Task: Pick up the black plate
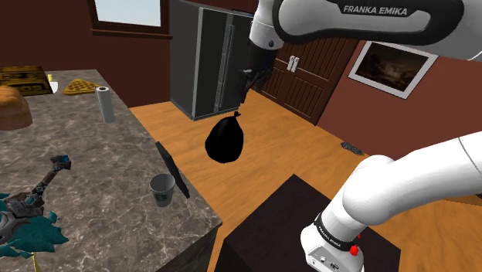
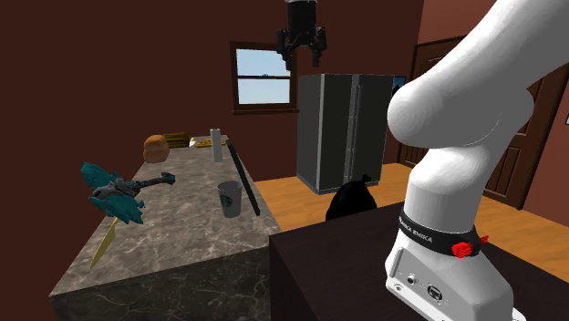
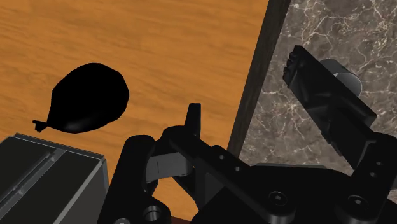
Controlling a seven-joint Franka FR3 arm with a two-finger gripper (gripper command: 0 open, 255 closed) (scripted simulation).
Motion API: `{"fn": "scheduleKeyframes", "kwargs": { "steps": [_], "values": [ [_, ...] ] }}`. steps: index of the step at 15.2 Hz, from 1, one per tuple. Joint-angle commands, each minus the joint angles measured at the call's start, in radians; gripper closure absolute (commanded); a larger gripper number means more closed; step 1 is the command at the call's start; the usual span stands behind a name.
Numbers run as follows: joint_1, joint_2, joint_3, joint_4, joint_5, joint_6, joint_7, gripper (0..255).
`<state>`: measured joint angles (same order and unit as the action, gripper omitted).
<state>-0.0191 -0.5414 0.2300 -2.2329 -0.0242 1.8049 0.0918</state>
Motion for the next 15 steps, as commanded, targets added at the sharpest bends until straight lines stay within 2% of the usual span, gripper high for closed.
{"fn": "scheduleKeyframes", "kwargs": {
  "steps": [1, 9, 15],
  "values": [
    [-0.001, 0.056, 0.047, 0.014, -0.007, 0.014, 0.067, 0],
    [-0.011, 0.365, 0.209, 0.159, -0.102, 0.042, 0.333, 0],
    [0.023, 0.643, 0.275, 0.328, -0.227, 0.012, 0.539, 0]
  ]
}}
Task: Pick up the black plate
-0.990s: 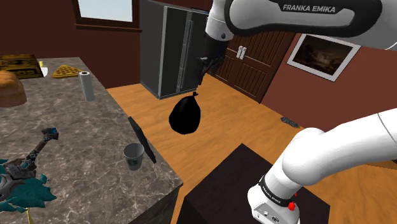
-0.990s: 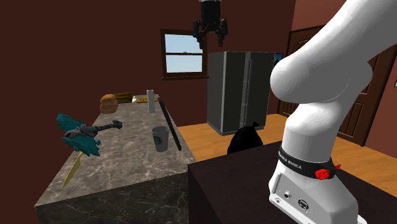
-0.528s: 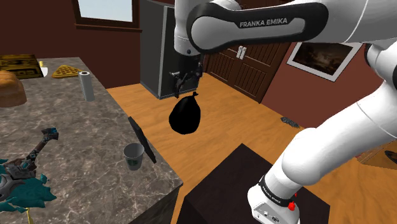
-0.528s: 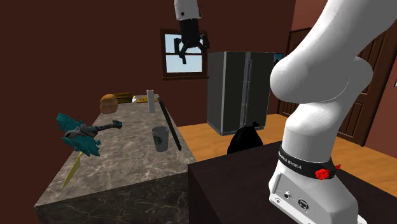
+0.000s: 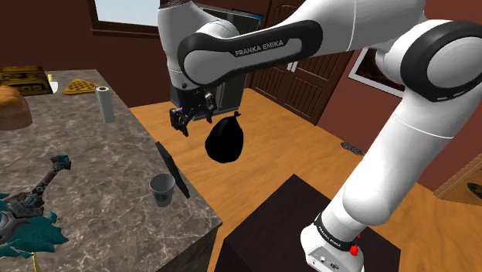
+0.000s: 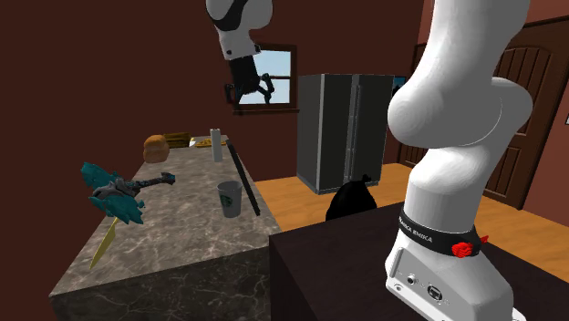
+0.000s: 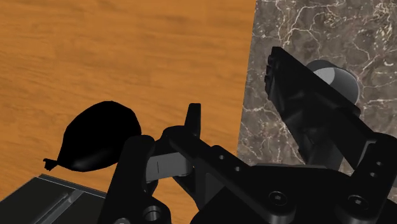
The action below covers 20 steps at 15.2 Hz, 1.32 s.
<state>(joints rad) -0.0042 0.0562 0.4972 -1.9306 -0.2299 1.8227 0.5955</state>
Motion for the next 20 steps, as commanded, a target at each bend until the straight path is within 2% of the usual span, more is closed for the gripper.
{"fn": "scheduleKeyframes", "kwargs": {
  "steps": [1, 6, 10, 19, 20],
  "values": [
    [0.021, 0.094, 0.011, 0.059, -0.043, -0.015, 0.067, 0],
    [0.102, 0.336, 0.001, 0.249, -0.136, -0.079, 0.196, 0],
    [0.171, 0.499, -0.025, 0.404, -0.179, -0.134, 0.254, 0],
    [0.174, 0.542, -0.037, 0.366, -0.200, -0.059, 0.276, 0],
    [0.173, 0.540, -0.037, 0.361, -0.200, -0.057, 0.277, 255]
  ]
}}
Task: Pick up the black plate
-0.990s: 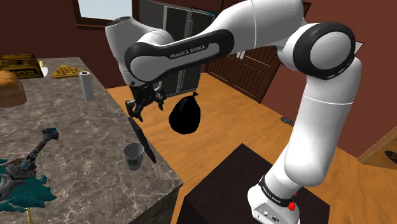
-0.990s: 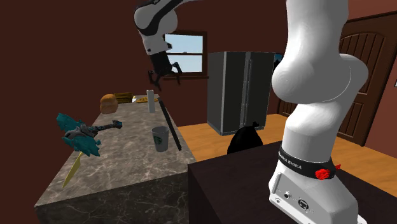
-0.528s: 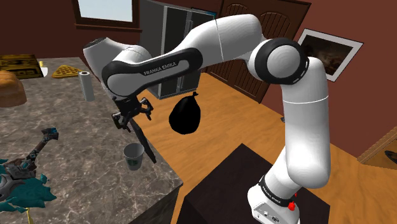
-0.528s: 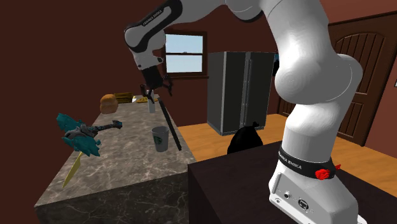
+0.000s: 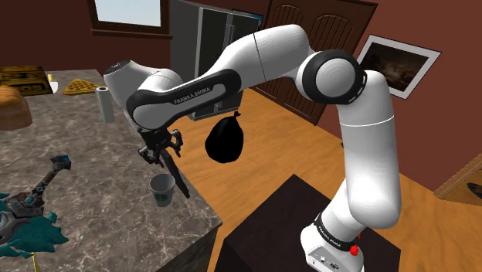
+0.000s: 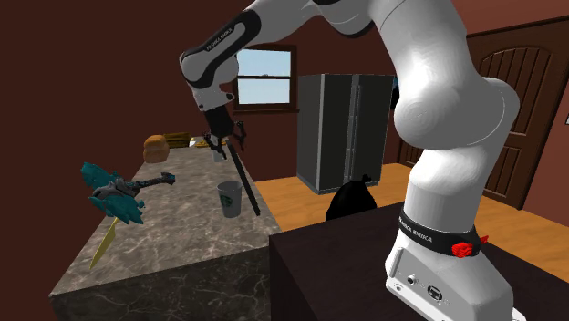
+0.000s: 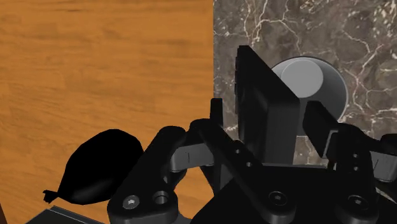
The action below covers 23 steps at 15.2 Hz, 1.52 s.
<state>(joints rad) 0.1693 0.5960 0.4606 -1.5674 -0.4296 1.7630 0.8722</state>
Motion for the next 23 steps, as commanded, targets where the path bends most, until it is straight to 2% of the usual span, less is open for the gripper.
{"fn": "scheduleKeyframes", "kwargs": {
  "steps": [1, 9, 23],
  "values": [
    [0.000, 0.001, 0.000, -0.001, -0.001, 0.002, 0.001, 255],
    [0.001, 0.002, -0.001, 0.002, -0.001, 0.000, 0.000, 255],
    [-0.001, -0.069, 0.018, 0.085, 0.035, -0.142, -0.042, 255]
  ]
}}
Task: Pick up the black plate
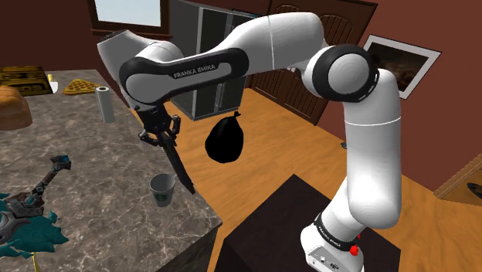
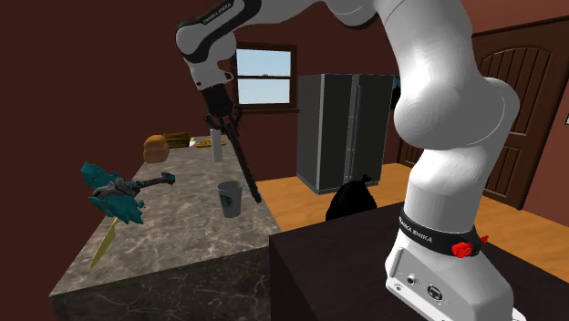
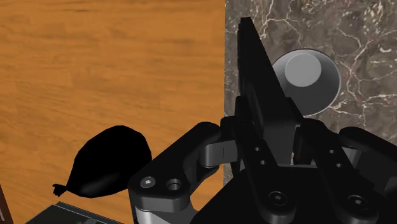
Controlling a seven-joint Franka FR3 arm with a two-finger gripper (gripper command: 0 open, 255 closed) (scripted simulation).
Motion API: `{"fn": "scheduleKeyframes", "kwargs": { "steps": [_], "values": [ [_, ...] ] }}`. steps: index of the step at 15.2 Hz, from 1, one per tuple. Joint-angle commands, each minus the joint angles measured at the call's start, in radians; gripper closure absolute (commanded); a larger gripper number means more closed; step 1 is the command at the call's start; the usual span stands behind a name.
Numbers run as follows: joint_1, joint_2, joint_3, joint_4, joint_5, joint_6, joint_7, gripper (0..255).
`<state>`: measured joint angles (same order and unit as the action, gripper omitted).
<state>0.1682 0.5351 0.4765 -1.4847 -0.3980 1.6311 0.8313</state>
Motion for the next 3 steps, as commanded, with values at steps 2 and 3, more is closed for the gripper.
{"fn": "scheduleKeyframes", "kwargs": {
  "steps": [2, 3],
  "values": [
    [0.001, -0.013, 0.003, 0.011, 0.006, -0.023, -0.005, 255],
    [0.001, -0.013, 0.003, 0.012, 0.006, -0.023, -0.005, 255]
  ]
}}
